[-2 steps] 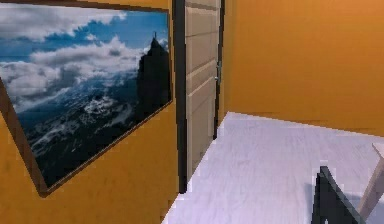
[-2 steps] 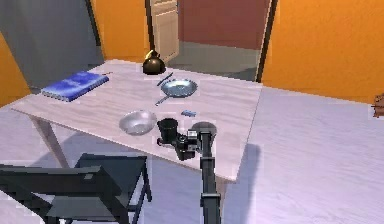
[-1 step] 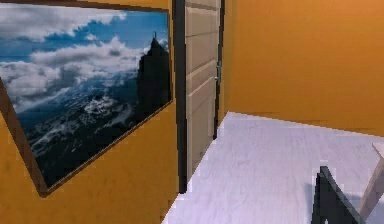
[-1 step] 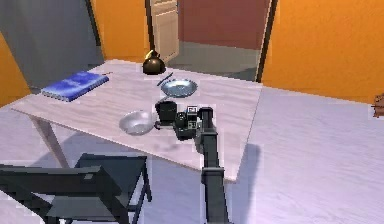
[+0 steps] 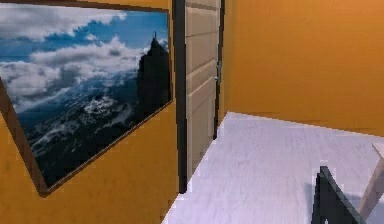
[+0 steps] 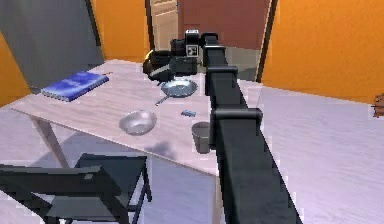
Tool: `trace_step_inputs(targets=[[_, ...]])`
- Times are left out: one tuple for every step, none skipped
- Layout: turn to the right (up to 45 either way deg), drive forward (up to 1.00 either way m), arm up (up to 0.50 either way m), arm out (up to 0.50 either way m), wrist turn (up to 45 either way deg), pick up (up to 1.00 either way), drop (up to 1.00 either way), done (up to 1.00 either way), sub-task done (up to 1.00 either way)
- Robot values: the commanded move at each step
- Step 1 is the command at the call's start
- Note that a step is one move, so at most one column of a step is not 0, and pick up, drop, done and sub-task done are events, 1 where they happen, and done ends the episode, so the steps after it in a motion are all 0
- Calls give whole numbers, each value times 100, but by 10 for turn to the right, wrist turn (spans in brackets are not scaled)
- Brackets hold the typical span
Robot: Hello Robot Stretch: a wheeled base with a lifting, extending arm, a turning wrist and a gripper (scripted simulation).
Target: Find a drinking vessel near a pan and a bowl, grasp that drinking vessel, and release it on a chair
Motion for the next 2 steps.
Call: trace_step_inputs(targets=[[0, 0, 0, 0, -450, 0, 0, 0, 0], [0, 0, 0, 0, -450, 0, 0, 0, 0]])
